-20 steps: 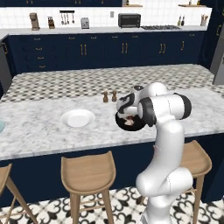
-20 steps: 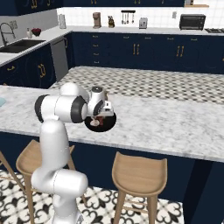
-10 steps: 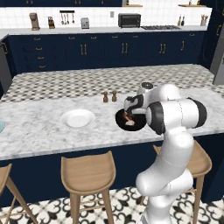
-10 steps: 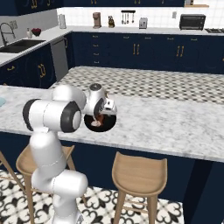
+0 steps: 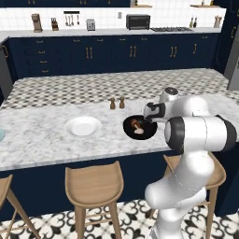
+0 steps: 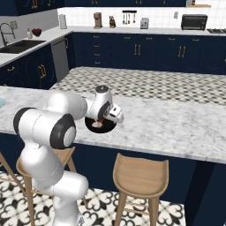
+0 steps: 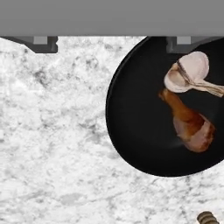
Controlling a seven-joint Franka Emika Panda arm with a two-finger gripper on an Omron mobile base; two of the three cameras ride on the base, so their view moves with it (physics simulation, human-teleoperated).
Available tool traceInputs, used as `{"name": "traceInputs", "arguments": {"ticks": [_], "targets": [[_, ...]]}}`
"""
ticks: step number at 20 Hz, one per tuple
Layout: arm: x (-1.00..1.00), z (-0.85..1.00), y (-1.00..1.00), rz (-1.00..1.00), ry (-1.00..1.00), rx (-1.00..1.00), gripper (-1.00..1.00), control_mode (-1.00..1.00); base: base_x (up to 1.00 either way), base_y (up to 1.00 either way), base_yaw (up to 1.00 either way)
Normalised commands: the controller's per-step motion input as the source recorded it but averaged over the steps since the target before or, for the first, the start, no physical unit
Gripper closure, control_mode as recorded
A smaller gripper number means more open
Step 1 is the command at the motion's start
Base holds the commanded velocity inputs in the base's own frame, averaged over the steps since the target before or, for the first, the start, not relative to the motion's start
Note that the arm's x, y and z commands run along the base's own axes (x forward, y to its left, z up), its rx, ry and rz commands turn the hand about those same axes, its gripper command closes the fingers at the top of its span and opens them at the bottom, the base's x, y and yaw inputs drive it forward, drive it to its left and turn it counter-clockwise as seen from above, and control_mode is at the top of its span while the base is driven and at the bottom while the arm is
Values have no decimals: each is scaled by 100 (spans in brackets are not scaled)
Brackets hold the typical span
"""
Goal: Pick the chicken drumstick and garlic from their plates and place them in the bowl. Then put the bowl in the fridge.
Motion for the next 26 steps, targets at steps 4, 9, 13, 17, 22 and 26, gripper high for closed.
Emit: {"name": "traceInputs", "arguments": {"ticks": [4, 9, 13, 17, 22, 26], "targets": [[-6, -4, -14, -2, 14, 15, -100, -100, 0, 0, 0], [42, -39, -2, 0, 18, 22, -100, -100, 0, 0, 0], [12, -24, 0, 0, 2, 4, -100, -100, 0, 0, 0], [21, -36, 14, 0, 0, -1, -100, -100, 0, 0, 0], [22, -36, 14, 0, 0, 0, -100, -100, 0, 0, 0], [8, -32, 12, 0, 0, 0, -100, -100, 0, 0, 0]]}}
